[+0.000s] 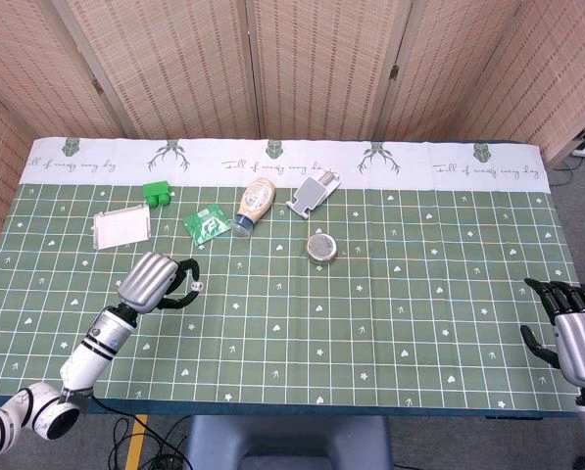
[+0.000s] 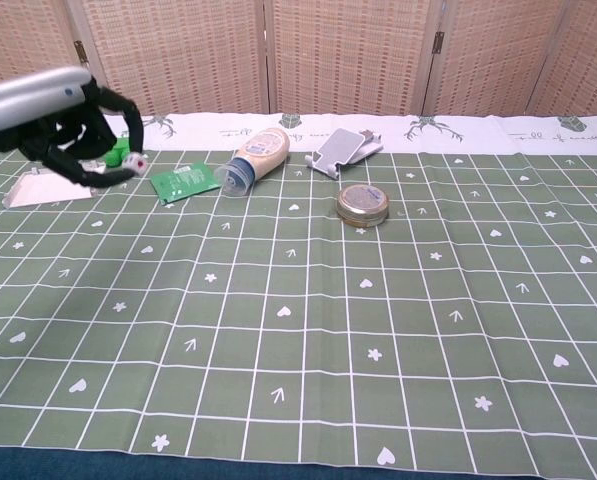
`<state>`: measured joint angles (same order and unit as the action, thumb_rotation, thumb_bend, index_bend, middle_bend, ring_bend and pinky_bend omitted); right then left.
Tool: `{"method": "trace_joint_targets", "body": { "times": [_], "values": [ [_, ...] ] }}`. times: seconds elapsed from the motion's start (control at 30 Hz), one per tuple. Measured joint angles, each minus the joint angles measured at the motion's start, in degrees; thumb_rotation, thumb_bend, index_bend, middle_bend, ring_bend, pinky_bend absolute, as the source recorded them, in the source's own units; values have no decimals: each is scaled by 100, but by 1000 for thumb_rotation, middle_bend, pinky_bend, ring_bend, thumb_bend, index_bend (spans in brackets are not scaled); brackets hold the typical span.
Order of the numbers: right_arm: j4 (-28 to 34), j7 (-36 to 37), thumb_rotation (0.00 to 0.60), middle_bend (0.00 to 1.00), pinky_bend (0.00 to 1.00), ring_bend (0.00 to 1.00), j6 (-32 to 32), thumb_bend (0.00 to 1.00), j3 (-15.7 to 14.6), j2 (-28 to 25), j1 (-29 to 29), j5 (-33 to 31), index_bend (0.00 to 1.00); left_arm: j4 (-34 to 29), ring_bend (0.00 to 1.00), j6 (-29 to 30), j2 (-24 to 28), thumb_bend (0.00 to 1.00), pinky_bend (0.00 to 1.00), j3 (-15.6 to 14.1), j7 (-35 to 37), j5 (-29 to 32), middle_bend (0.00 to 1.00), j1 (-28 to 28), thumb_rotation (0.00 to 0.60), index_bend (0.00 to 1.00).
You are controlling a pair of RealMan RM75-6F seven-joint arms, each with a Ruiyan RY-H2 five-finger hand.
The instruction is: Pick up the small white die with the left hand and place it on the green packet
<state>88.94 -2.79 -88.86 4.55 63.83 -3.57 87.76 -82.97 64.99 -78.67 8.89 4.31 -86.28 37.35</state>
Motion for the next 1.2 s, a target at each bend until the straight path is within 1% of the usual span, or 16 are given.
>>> {"method": "trace_joint_targets", "body": {
  "times": [0.03,0.1,0.17,0.23,0.33,0.43,0.5,0.53,0.63,0.73,0.97,1.07,1.2],
  "values": [
    [2,-3,600,295,262,230,-1,234,-2,0,4,-1,214,-53,787,150,-2,349,1000,69,27,-34,871,-1,600,149],
    [4,-5,600,295,262,230,1,234,-1,-3,9,-15,214,-235,763,419,11,349,1000,221,68,-75,838,-8,600,95],
    [2,3,600,295,262,230,6,235,2,-8,15,-35,214,-406,720,525,47,349,999,314,74,-67,787,-22,600,42],
    [-11,20,600,295,262,230,9,235,7,-8,18,-46,214,-562,677,560,125,349,996,366,38,2,745,-54,600,21],
    [-44,49,600,295,262,230,21,234,13,-1,16,-60,215,-694,616,559,258,349,982,371,-125,151,696,-126,600,23],
    [-77,68,600,295,262,230,42,234,24,-8,4,-73,214,-845,550,576,419,349,935,353,-248,361,642,-262,600,31],
    [-88,74,600,295,262,230,47,234,36,-22,-5,-76,215,-938,499,614,548,349,855,330,-331,525,602,-400,600,43],
    [-92,75,600,295,262,230,50,234,44,-33,-11,-78,215,-974,478,633,611,349,798,313,-370,596,578,-467,600,56],
    [-81,70,600,295,262,230,60,235,61,-74,-28,-78,214,-1084,437,723,822,349,658,243,-488,809,526,-710,600,99],
    [-29,59,600,295,262,230,72,234,76,-114,-42,-82,214,-1168,404,881,992,349,564,151,-628,967,506,-975,600,114],
    [67,158,600,295,262,230,96,235,69,-177,-65,-35,214,-1280,364,1354,1277,349,492,-139,-1304,1171,464,-1559,600,150],
    [88,211,600,295,262,230,120,235,43,-191,-78,12,214,-1361,363,1593,1368,349,450,-249,-1379,1227,461,-1825,600,161],
    [143,351,600,295,262,230,164,235,-15,-213,-98,108,214,-1490,362,1827,1456,349,433,-435,-1486,1209,461,-2140,600,176]
  ]
}}
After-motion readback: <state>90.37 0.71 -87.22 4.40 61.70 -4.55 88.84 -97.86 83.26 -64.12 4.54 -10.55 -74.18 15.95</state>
